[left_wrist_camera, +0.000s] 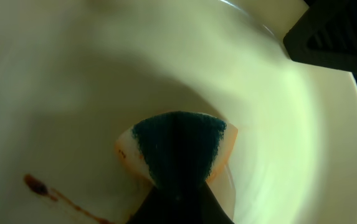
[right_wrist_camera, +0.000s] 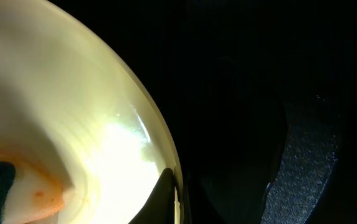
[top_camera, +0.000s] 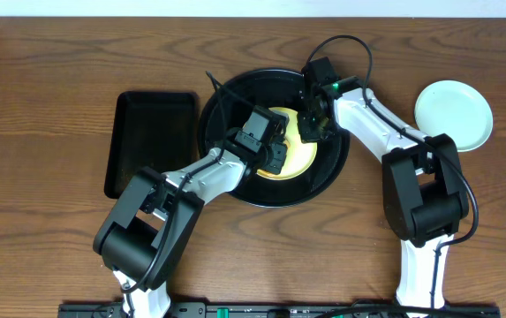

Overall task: Clean dirty plates on tray and stack at the side
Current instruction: 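Scrub the yellow plate with the sponge in the left gripper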

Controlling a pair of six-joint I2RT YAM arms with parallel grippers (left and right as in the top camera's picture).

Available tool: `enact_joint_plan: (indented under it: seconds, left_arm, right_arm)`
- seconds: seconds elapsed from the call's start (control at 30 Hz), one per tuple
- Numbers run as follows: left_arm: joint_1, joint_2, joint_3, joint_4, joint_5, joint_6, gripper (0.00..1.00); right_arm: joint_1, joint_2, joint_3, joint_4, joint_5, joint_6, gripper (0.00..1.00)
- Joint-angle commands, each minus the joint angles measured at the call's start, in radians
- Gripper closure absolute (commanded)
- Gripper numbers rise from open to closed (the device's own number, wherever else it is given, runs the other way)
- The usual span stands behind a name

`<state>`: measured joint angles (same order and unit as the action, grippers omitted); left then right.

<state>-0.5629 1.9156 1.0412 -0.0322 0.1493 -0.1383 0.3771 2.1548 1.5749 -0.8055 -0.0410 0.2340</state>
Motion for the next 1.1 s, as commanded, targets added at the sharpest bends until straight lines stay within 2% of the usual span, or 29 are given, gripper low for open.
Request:
enact_joint_plan:
  seconds: [0.0,0.13,0.57,0.73,1.07]
  left_arm:
    - [0.012,0.052,-0.006,-0.014,-0.097,0.069,0.92]
    - [0.014,0.053,-0.006,-0.019,-0.146,0.071,0.92]
    - [0.03,0.084,-0.006,0.008,-0.148,0.101,0.92]
    - [0.053,0.09,-0.006,0.035,-0.223,0.13,0.92]
    - [0.097,0.092,-0.006,0.05,-0.222,0.135,0.92]
  right_arm:
    - [0.01,0.032,-0.02,0.003,-0.016,0.005,0.99]
    - [0.01,0.038,-0.02,0.006,-0.016,0.005,0.99]
    - [0.01,0.044,-0.02,0.009,-0.016,0.005,0.99]
    - [0.01,0.044,-0.02,0.009,-0.016,0.005,0.99]
    - [0.01,0.044,-0.02,0.01,-0.016,0.005,0.99]
